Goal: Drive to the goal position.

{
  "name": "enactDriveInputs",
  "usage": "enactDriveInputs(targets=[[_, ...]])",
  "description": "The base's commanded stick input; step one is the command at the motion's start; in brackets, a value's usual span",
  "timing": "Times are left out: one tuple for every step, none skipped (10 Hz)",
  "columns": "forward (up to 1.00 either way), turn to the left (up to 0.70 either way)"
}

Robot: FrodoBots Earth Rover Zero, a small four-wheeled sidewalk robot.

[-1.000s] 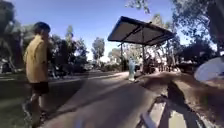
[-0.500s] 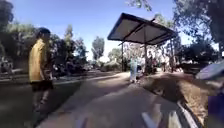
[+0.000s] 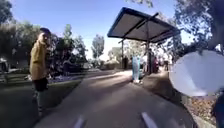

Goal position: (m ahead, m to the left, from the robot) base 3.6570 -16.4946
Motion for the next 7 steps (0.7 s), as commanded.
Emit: enactDriveInputs(targets=[[0.98, 0.00], [0.98, 0.09], [0.98, 0.33], [0.98, 0.38], [0.98, 0.39], [0.98, 0.34], [0.98, 0.00]])
